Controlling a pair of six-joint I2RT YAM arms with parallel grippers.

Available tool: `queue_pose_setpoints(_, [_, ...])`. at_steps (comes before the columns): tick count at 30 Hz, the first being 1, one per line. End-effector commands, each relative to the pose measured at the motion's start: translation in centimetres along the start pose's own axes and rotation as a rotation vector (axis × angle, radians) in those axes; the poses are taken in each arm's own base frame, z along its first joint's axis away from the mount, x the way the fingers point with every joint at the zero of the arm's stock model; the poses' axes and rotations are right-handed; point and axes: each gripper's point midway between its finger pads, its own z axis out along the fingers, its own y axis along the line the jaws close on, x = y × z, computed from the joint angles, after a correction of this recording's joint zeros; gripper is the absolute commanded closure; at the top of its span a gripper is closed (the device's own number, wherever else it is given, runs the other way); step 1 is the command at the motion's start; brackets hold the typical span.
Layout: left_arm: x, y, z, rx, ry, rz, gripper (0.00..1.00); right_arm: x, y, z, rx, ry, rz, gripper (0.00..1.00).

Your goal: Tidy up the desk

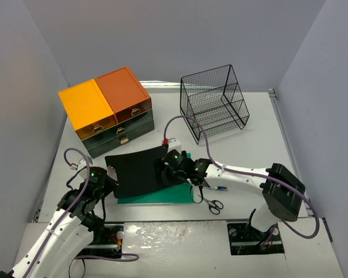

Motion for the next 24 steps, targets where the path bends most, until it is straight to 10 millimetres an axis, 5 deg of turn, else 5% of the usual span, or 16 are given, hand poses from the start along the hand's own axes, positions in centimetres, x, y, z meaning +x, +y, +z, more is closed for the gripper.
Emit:
queue_pose_setpoints(1, [-1.8,-2.1,-1.2,0.054,-0.032,0.011,1.00,-4.0,2.1,-2.9,-0.011,-0.141,-0.065,0.08])
queue_pose_setpoints(7, [-2.2,-2.9,-1.6,0.076,-0.031,0.013,1.00,-5.1,5.3,-5.3,-0.043,-0.223,-0.150,0.08])
queue_pose_setpoints(13, [-2.7,-4.5,-2.1,0.119,-0.016,0.020,1.00,-3.1,8.5,-6.9,-0.030,-0.282,-0.308,0.08])
queue_pose_setpoints(24, [-3.7,-7.0,-2.8,0.156,0.003,0.037,1.00,-1.1,11.6,-8.6,0.108,-0.422,-0.491,0.10])
